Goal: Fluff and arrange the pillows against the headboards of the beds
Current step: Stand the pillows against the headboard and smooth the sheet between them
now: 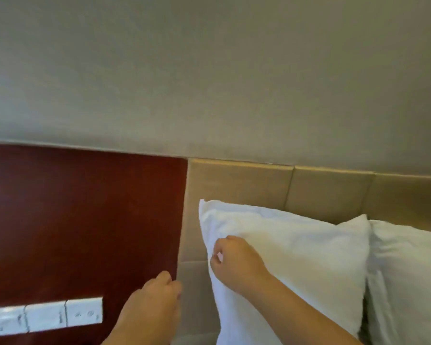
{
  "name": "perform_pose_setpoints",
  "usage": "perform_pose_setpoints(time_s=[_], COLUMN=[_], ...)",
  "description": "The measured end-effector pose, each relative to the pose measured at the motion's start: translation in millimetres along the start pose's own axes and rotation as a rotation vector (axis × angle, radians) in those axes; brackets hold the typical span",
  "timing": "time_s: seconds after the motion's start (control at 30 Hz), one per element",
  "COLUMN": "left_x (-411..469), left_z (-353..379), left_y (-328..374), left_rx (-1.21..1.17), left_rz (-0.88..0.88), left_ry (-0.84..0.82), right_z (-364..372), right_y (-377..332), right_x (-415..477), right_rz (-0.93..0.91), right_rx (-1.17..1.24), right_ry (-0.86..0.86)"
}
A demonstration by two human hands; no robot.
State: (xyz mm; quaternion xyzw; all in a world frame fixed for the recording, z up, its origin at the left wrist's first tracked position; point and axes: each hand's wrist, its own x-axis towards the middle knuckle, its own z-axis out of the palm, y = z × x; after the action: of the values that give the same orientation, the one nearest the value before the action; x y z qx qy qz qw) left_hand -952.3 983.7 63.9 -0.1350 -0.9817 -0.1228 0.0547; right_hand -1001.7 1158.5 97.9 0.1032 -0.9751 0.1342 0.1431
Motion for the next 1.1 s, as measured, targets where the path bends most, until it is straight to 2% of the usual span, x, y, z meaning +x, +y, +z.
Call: perform_pose_setpoints(time_s=[0.13,0.23,0.33,0.5,0.63,0.7,0.83,0.9,1.0,1.07,1.1], left_x=[89.6,145.0,185.0,226.4,243.9,246.2,248.0,246.2,246.2,246.5,246.5], left_z=[-37.6,-44.9,-35.8,-3.7,10.7,10.8,-12.4,-20.5,-23.8,-23.8,-26.2], left_y=[69.3,120.9,162.6,190.1,190.4,188.5,192.9,190.3,185.3,184.6,185.6], left_rx=[0.044,0.007,-0.04,-0.059,0.063,0.113,0.093,0.077,0.053,0.039,0.021], left_rz=[0.127,0.196,0.269,0.235,0.243,0.266,0.376,0.42,0.394,0.359,0.333], left_ry=[0.004,0.058,0.084,0.041,-0.008,-0.039,0.162,0.161,0.195,0.222,0.204], right_z=[-56.2,-75.8,-77.6,-67.4,-77.2,-88.9,-115.7,-129.6,-140.0,-131.8,-126.5], right_y=[98.2,162.6,210.4,242.1,247.8,252.9,263.1,266.2,268.9,265.5,258.5], right_x=[28.9,45.9,61.8,77.1,80.3,79.6,75.2,78.0,88.5,93.1,94.5], right_rz=[0.218,0.366,0.45,0.487,0.472,0.507,0.555,0.562,0.552,0.573,0.591], right_rx=[0.042,0.052,0.008,0.034,0.012,-0.041,-0.083,-0.166,-0.264,-0.188,-0.137], right_ry=[0.167,0.173,0.064,-0.186,-0.41,-0.463,-0.565,-0.465,-0.096,0.107,0.141])
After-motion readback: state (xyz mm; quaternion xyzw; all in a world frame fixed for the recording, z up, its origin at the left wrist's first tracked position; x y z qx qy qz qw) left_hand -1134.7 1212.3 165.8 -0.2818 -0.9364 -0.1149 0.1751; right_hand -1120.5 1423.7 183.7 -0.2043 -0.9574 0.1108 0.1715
